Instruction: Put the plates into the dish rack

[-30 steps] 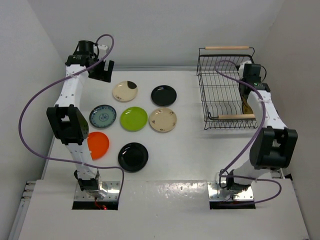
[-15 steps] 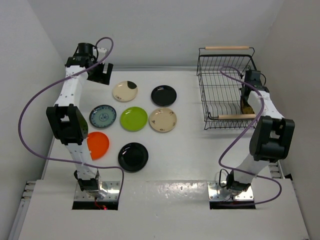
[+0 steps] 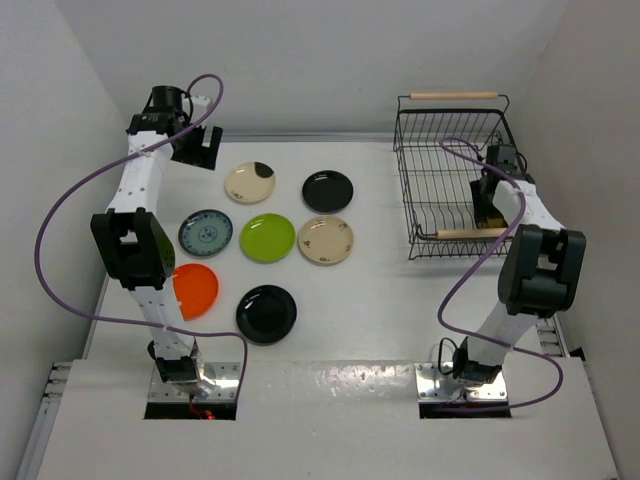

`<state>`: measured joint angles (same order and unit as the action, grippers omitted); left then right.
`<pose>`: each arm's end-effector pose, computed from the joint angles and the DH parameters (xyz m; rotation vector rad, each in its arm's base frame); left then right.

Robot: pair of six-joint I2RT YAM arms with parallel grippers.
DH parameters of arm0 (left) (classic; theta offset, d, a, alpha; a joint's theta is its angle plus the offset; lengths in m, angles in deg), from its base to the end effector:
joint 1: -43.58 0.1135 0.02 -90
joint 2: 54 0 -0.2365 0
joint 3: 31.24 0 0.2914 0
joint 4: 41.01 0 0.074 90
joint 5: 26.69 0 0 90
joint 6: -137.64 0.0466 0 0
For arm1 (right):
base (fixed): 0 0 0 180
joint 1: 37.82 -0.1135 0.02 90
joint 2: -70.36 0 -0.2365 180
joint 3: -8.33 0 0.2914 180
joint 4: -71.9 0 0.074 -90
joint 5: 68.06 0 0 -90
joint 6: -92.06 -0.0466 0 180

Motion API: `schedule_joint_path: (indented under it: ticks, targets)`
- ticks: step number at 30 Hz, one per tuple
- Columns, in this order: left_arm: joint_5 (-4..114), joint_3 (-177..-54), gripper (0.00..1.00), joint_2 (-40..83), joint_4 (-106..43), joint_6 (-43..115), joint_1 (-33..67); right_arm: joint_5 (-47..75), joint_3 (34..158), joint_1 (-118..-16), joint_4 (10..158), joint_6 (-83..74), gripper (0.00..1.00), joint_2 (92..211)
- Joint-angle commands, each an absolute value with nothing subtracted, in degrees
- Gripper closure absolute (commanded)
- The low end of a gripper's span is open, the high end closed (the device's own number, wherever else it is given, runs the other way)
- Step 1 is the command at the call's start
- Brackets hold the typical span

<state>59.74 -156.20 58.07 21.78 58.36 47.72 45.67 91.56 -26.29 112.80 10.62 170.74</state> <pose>0.4695 0.0311 0.3055 0.1677 2.4340 0.0397 0.3909 -0.0989 0.1612 0.2226 2.5825 -0.6645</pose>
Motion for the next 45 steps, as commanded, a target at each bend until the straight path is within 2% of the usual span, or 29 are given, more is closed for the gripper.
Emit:
schedule_joint_path:
  ticks: [1, 4, 8, 9, 11, 12, 13, 14, 15, 16, 18, 19, 22, 25, 29, 34, 38, 44, 45]
  targets:
    - [59.62, -156.41, 0.00, 56.48, 21.05, 58.80, 48.33, 45.94, 96.31, -26.31, 112.61, 11.20, 0.38, 169.24]
    - [59.62, -156.41, 0.00, 56.48, 21.05, 58.80, 48.33, 45.33, 99.92, -27.09, 114.01, 11.03, 0.31, 168.01]
    - [60.76, -156.41, 0.00, 56.48, 21.05, 59.33, 48.33, 42.43, 105.88, -29.82, 116.82, 10.50, 0.14, 164.94]
    - [60.76, -156.41, 0.00, 56.48, 21.05, 59.33, 48.33, 42.16, 107.73, -31.22, 117.09, 10.67, 0.01, 164.06]
    - [61.29, -156.41, 0.00, 56.48, 21.05, 59.33, 48.33, 41.72, 110.89, -34.12, 117.36, 9.37, 0.01, 162.56]
    - [61.29, -156.41, 0.00, 56.48, 21.05, 59.33, 48.33, 41.37, 111.17, -36.48, 117.10, 8.49, 0.04, 160.65]
    - [61.98, -156.41, 0.00, 56.48, 21.05, 59.33, 48.33, 40.32, 111.61, -39.29, 116.75, 6.39, 0.17, 160.10]
    - [62.51, -156.41, 0.00, 56.48, 20.53, 59.33, 48.33, 32.74, 111.44, -41.14, 116.13, 4.02, 0.38, 159.58]
    - [62.52, -156.41, 0.00, 57.09, 20.53, 59.33, 48.33, 29.80, 110.74, -42.12, 115.52, 2.60, 0.65, 158.79]
    - [63.04, -156.41, 0.00, 57.10, 20.53, 59.33, 48.33, 25.24, 110.39, -45.17, 114.90, 0.24, 1.00, 158.69]
    - [63.92, -156.41, 0.00, 57.10, 20.53, 59.33, 48.33, 20.30, 109.95, -47.57, 113.41, -5.75, 1.00, 160.00]
    - [65.06, -156.41, 0.00, 57.62, 20.53, 59.33, 48.33, 19.67, 110.21, -49.06, 113.14, -7.50, 0.83, 161.84]
    - [67.60, -155.19, 0.00, 57.62, 20.53, 59.94, 48.33, 20.27, 111.35, -58.09, 114.62, -10.57, 0.14, 169.81]
    - [69.19, -153.25, 0.00, 57.62, 20.53, 60.56, 48.85, 18.97, 113.46, -60.76, 116.56, -15.15, 0.07, 174.06]
    - [70.52, -150.79, 0.00, 58.15, 20.53, 60.56, 49.90, 18.25, 112.41, -64.01, 114.90, -20.87, 0.08, 182.24]
    - [70.52, -149.64, 0.00, 58.15, 20.53, 60.56, 49.91, 18.69, 112.49, -64.46, 115.69, -24.91, 0.17, 189.27]
    - [70.52, -149.64, 0.00, 58.15, 20.53, 60.56, 49.91, 19.04, 110.57, -64.28, 115.86, -26.85, 0.31, 193.49]
    - [70.52, -149.64, 0.00, 58.15, 20.53, 60.56, 49.91, 19.04, 104.42, -64.19, 113.32, -28.87, 0.45, 193.67]
    - [70.52, -149.64, 0.00, 58.15, 20.53, 60.56, 49.91, 18.52, 103.36, -64.10, 112.97, -29.05, 0.54, 193.67]
